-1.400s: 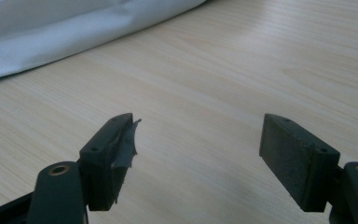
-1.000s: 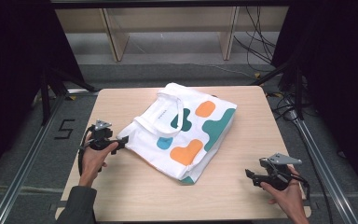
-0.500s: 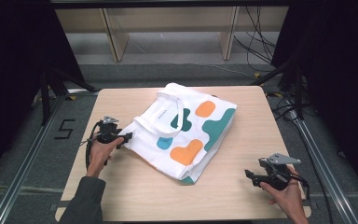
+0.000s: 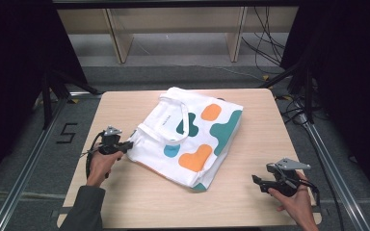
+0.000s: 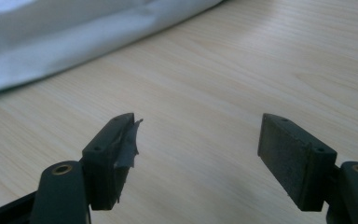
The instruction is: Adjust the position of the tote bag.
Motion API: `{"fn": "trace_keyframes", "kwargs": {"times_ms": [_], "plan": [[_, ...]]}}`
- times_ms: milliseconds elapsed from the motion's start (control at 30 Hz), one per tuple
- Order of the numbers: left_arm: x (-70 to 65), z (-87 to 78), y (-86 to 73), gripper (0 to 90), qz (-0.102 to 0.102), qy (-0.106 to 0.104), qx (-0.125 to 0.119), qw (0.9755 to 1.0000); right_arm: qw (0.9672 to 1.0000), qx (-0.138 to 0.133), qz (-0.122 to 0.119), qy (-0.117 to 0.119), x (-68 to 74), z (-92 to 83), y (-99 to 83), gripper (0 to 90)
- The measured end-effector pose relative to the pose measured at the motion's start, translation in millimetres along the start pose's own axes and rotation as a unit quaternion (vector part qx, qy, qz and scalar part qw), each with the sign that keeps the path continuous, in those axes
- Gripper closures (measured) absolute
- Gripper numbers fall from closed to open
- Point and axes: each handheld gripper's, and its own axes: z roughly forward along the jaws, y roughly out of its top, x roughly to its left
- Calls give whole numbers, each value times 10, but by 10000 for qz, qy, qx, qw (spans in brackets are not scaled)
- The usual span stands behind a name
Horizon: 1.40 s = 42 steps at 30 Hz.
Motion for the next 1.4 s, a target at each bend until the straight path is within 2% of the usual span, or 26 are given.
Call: {"fn": "trace_keyframes", "kwargs": {"times_ms": [67,100,200,267,333,400,433,467,533,567,667,700,733,800,900,967,1000,1033,1067,1100,1133,1167,1233,1267,1333,1400], "plan": [[-65,-62,-78,873,20,-144,-32,9999,9999,-42,92,49,21,0,9,296],[-120,-80,-117,873,-73,-221,-143,9996,9997,-41,100,206,21,8,11,296],[-223,-146,-223,873,-27,-378,-249,9990,9997,-93,172,160,49,-6,27,295],[-271,-187,-283,874,-62,-472,-237,9986,9997,-208,87,101,74,-14,52,296],[-365,-216,-322,874,-107,-558,-278,9980,9994,-262,46,215,132,-12,76,296],[-443,-246,-343,874,21,-614,-317,9976,9972,-345,319,582,198,15,87,298],[-495,-250,-358,874,-30,-665,-366,9971,9957,-230,583,682,247,19,92,297],[-540,-259,-374,874,-53,-695,-374,9969,9953,-213,649,693,285,39,94,288],[-616,-265,-400,875,-17,-809,-387,9960,9973,-216,289,643,320,74,127,280],[-658,-272,-414,875,85,-877,-348,9955,9975,-226,223,634,352,81,144,285],[-800,-282,-439,875,75,-956,-390,9946,9975,-127,238,653,495,120,208,274],[-823,-299,-447,875,216,-940,-333,9948,9972,-112,222,700,539,149,225,272],[-861,-294,-455,874,154,-1011,-410,9939,9972,-39,68,749,550,181,243,267],[-912,-319,-472,874,68,-1028,-381,9940,9971,-4,60,755,633,224,275,262],[-976,-317,-511,874,116,-1095,-414,9931,9943,34,244,1042,657,300,286,246],[-1035,-324,-521,873,157,-1099,-387,9931,9953,134,245,931,664,339,286,239],[-1070,-324,-524,873,176,-1125,-405,9927,9948,81,221,995,663,359,283,242],[-1097,-327,-528,872,214,-1167,-379,9922,9937,86,379,1049,692,359,285,247],[-1132,-328,-536,872,179,-1203,-355,9919,9945,83,244,1013,673,357,295,252],[-1164,-323,-540,871,126,-1223,-358,9918,9939,132,323,1044,684,378,291,256],[-1182,-320,-542,870,292,-1253,-361,9910,9942,133,229,1046,660,400,294,272],[-1216,-320,-545,870,219,-1255,-371,9912,9953,200,109,942,650,427,293,330],[-1257,-323,-546,869,347,-1270,-341,9907,9974,230,-73,674,635,441,297,531],[-1282,-319,-551,870,254,-1307,-364,9904,9978,233,-203,592,605,446,306,595],[-1333,-306,-557,869,217,-1429,-344,9889,9979,307,-240,524,562,431,331,686],[-1482,-273,-554,860,368,-1396,-351,9889,9977,189,-515,405,496,426,373,754]]}}
